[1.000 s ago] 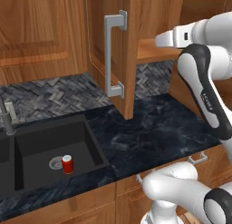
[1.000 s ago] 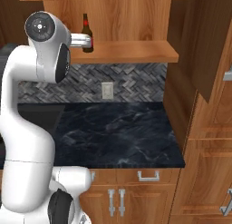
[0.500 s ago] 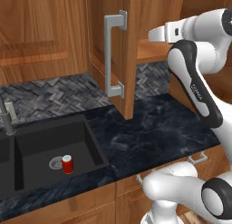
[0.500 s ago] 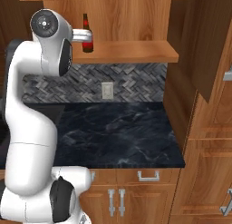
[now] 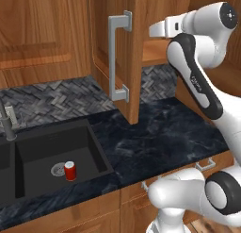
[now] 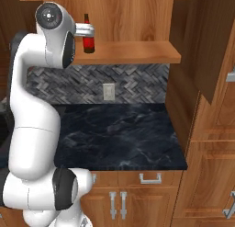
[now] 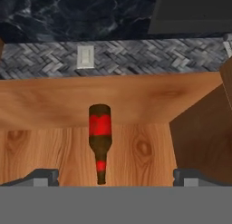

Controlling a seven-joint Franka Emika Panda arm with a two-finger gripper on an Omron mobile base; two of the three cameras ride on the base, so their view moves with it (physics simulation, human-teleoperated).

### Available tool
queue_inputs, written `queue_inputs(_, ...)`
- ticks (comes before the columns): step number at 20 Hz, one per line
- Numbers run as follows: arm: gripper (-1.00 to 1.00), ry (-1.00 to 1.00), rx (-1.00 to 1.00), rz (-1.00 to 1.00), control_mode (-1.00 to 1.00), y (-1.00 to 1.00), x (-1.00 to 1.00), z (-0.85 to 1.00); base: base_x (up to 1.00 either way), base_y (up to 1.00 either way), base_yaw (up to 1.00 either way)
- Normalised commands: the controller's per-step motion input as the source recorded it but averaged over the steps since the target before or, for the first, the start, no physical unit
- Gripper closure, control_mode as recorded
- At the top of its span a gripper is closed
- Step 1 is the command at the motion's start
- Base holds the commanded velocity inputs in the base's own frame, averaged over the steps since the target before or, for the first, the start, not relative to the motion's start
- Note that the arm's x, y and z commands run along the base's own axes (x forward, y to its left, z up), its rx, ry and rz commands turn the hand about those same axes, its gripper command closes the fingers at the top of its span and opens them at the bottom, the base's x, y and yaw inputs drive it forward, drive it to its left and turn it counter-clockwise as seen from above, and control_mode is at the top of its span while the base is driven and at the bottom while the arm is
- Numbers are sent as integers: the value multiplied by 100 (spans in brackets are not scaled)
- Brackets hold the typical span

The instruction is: Open the cabinet directly in front. Then move the beer and the mug to the dining counter with the candle on it.

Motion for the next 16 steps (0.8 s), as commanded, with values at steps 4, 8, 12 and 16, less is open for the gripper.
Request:
queue_inputs(4,-100,2,0,0,-100,11,30,0,0,0,0)
queue_inputs(8,-100,0,0,0,-100,6,29,0,0,0,0)
queue_inputs(12,-100,4,0,0,-100,1,33,0,0,0,0)
queue_inputs(16,-100,7,0,0,-100,0,43,0,0,0,0)
